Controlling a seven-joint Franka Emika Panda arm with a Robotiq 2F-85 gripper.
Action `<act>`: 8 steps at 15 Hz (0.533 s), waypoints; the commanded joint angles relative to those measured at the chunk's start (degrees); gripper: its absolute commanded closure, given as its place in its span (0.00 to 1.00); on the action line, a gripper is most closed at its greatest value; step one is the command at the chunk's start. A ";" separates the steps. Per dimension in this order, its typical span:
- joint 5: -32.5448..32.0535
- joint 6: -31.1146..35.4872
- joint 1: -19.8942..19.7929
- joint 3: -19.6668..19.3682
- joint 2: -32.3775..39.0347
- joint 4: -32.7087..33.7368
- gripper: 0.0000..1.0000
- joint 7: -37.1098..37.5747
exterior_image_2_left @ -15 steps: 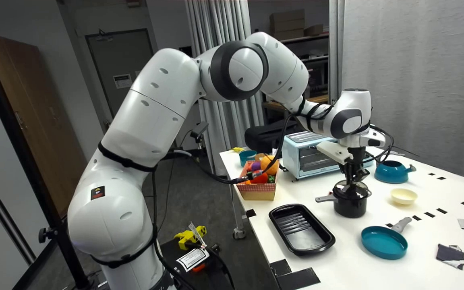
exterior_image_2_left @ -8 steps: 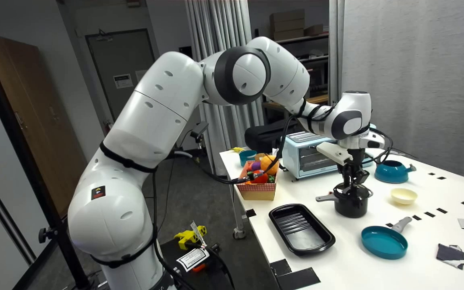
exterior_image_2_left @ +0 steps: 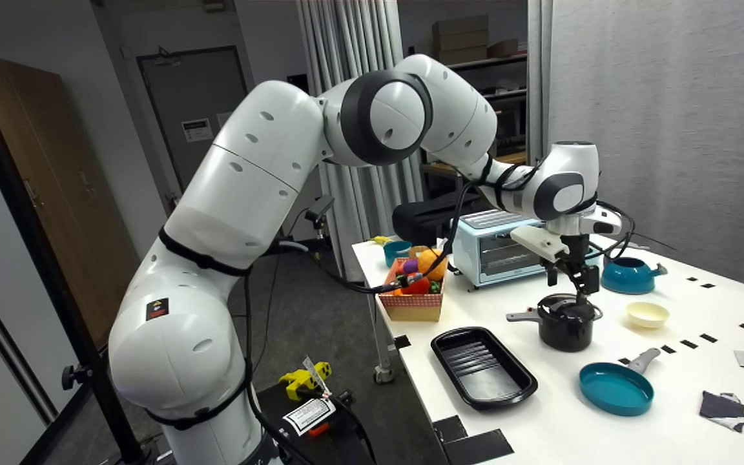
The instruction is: Remove the lid from the pan and place it on the pot
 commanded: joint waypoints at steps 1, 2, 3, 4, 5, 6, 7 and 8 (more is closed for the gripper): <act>0.70 1.15 -1.11 -0.33 -5.32 -4.22 0.00 -1.46; 0.83 1.21 -1.52 -0.34 -6.83 -5.40 0.00 -2.05; 0.85 1.21 -1.88 -0.36 -8.36 -6.52 0.00 -2.62; 0.94 0.99 -2.28 -0.33 -10.07 -7.96 0.00 -3.24; 1.09 1.16 -2.74 -0.23 -11.76 -9.48 0.00 -4.05; 1.27 1.12 -3.24 -0.14 -13.71 -11.19 0.00 -4.86; 1.46 1.11 -3.66 -0.08 -15.34 -12.57 0.00 -5.57; 1.65 1.06 -4.10 -0.03 -17.21 -14.07 0.00 -6.39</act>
